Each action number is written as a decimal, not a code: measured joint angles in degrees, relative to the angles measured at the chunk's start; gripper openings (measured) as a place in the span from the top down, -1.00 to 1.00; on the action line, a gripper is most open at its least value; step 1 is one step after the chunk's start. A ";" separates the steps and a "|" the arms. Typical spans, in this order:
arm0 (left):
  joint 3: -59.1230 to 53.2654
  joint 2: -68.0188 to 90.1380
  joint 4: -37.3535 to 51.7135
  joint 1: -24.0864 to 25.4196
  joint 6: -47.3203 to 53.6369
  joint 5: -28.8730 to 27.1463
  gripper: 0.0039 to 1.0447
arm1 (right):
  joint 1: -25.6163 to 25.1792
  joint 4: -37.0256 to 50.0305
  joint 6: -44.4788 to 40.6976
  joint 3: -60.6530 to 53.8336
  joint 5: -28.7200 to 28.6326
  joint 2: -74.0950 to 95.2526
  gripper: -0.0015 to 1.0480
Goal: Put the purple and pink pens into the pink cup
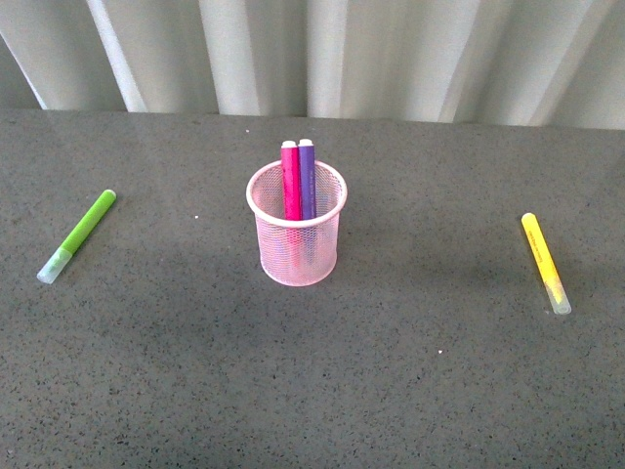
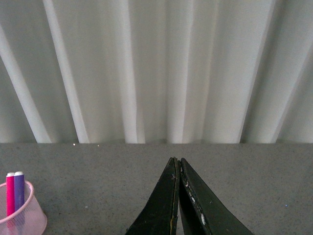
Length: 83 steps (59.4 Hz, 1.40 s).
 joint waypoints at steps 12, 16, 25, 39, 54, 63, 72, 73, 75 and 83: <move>0.00 0.00 0.00 0.00 0.00 -0.02 -0.88 | 0.00 -1.62 -0.02 -2.75 -0.02 -4.15 0.93; 0.00 0.00 0.00 0.00 0.02 -0.02 -0.88 | 0.00 -2.21 -0.02 -3.26 -0.02 -5.22 0.93; 0.00 0.00 0.00 0.00 0.02 0.00 -0.88 | 0.00 -3.80 -0.02 -4.37 0.00 -8.15 0.93; 0.00 0.00 0.00 0.00 0.00 0.00 -0.88 | 0.00 -5.66 0.00 -6.38 0.00 -12.74 0.93; 0.00 0.00 0.00 0.00 0.02 0.00 -0.88 | 0.00 -8.48 0.00 -6.67 0.00 -16.46 0.93; 0.00 0.00 0.00 0.00 0.00 -0.04 -0.88 | 0.00 -18.69 0.00 -6.64 0.00 -24.87 0.93; 0.00 0.00 0.00 0.00 0.00 0.00 -0.88 | 0.00 -19.06 0.00 -6.64 0.02 -26.64 0.93; 0.00 0.02 0.00 0.00 0.02 0.00 -0.88 | 0.00 -19.08 0.00 -6.64 0.02 -26.64 0.93; 0.00 0.02 0.00 0.00 0.02 0.00 -0.88 | 0.00 -19.08 0.00 -6.64 0.00 -26.64 0.93; 0.00 0.00 0.00 0.00 0.02 -0.02 -0.88 | 0.00 -19.08 0.00 -6.64 0.00 -26.67 0.93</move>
